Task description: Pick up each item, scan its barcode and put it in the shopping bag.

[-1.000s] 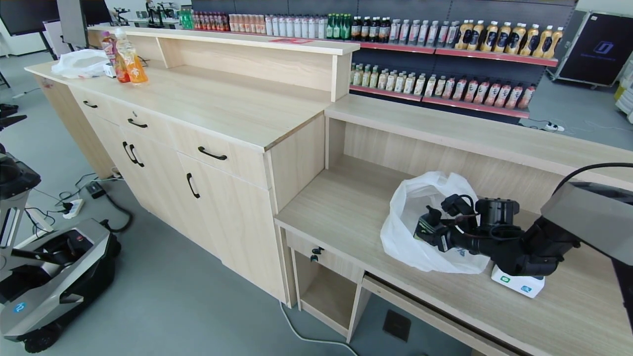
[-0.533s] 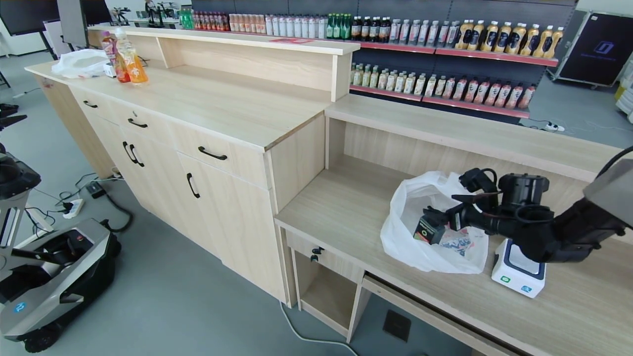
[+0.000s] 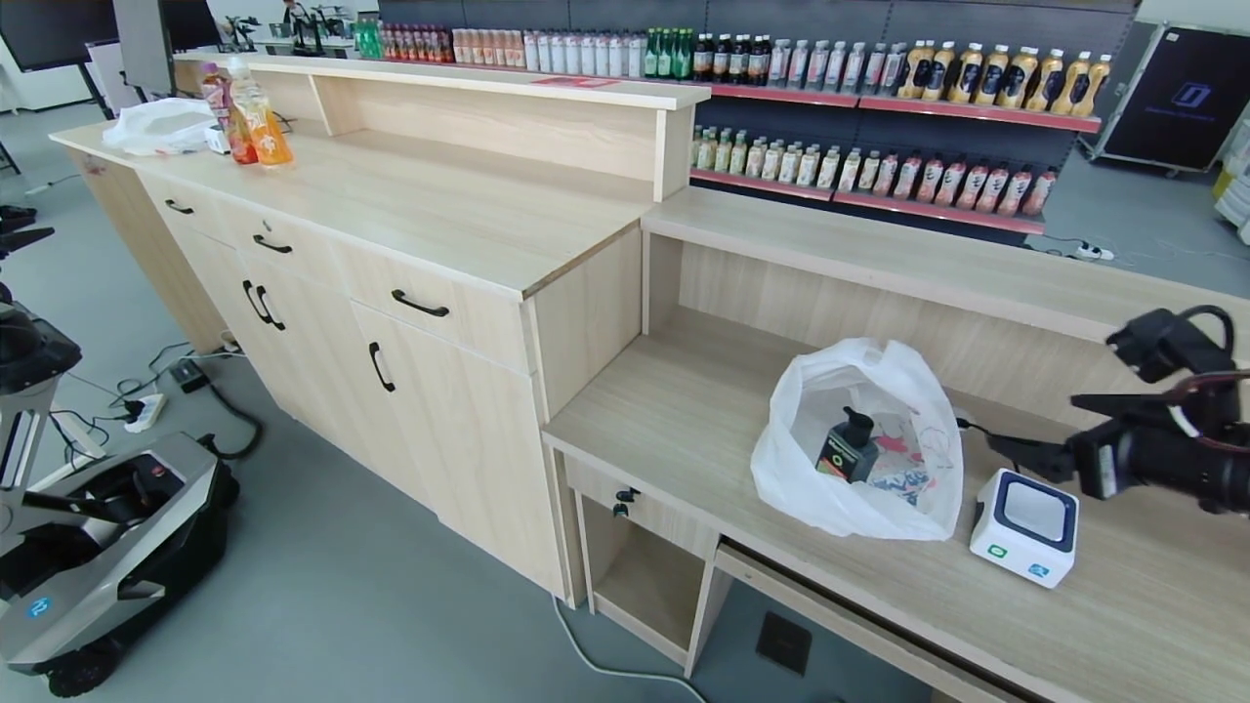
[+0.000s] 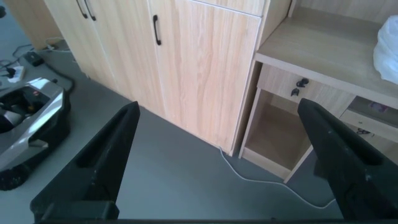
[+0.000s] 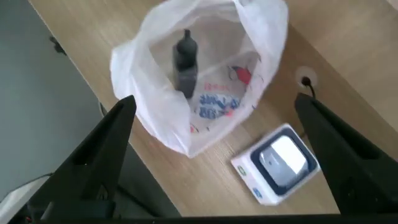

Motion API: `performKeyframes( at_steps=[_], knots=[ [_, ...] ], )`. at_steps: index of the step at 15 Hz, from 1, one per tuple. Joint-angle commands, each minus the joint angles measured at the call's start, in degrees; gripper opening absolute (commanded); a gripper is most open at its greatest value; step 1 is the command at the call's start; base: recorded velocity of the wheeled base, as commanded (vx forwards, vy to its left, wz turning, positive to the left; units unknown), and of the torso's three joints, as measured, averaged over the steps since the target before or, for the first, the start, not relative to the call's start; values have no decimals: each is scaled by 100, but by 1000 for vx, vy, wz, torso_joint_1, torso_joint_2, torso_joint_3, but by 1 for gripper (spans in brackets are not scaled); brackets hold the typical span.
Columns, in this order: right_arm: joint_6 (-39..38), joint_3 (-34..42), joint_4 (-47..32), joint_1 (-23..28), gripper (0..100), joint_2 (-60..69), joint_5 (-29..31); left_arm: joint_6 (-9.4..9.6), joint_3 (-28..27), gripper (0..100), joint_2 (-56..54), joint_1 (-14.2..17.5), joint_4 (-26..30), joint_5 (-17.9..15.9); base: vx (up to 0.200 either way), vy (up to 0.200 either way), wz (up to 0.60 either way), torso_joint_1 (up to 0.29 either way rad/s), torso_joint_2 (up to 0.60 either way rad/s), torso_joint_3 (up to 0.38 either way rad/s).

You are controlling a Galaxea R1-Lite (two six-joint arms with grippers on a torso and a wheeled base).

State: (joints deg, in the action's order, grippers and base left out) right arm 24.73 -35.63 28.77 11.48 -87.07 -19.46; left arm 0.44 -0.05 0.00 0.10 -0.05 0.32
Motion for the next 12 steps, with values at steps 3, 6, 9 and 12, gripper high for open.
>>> performKeyframes(
  at_steps=[3, 6, 9, 12],
  knots=[
    [172, 285, -1049, 1840, 100, 1192, 671, 0, 5, 100, 0, -1, -4, 3, 0, 0, -600, -1, 1, 6],
    [154, 338, -1523, 2895, 100, 1157, 1199, 0, -4, 100, 0, -1, -4, 3, 0, 0, -600, 4, 5, 6],
    [-4, 347, -1392, 3088, 100, 1113, 1225, 0, -4, 100, 0, -1, -4, 3, 0, 0, -600, -2, 2, 5],
    [-496, 399, -689, 3141, 100, 577, 1199, 0, -4, 100, 0, -1, -4, 3, 0, 0, 0, 0, 0, 0]
  ],
)
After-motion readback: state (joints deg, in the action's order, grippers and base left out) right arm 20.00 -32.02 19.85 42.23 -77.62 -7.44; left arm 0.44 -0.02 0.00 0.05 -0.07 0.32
